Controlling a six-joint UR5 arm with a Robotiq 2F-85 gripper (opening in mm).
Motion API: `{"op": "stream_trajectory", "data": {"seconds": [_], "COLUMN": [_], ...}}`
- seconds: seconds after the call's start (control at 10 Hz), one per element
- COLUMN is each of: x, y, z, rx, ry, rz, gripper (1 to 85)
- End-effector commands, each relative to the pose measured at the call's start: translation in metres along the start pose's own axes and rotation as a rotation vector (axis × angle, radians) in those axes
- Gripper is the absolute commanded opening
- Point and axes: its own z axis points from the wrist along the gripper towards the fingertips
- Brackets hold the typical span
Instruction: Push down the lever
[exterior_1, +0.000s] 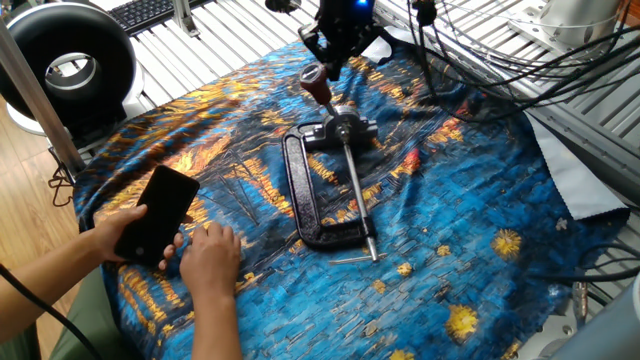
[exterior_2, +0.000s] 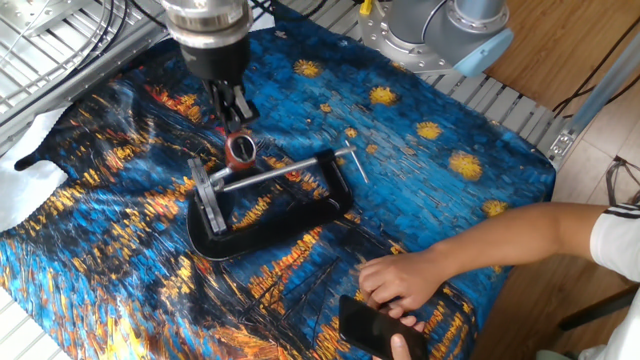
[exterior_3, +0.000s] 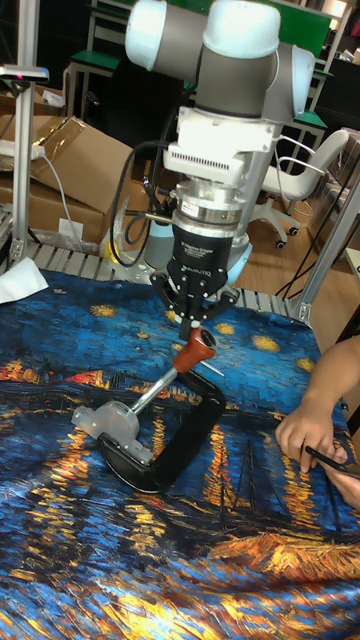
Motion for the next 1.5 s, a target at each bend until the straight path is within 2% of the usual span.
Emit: {"op": "stream_trajectory", "data": {"seconds": [0.0, 0.6, 1.0, 1.4], "x": [-0.006, -0.016, -0.021, -0.019], "y": [0.017, 0.029, 0.031, 0.038], "z": [0.008, 0.028, 0.041, 0.048], "rx": [-0.026, -0.017, -0.031, -0.042], "ry": [-0.012, -0.035, -0.047, -0.051], "rz": [0.011, 0.015, 0.013, 0.014], "gripper": [1.0, 1.0, 1.0, 1.0]}}
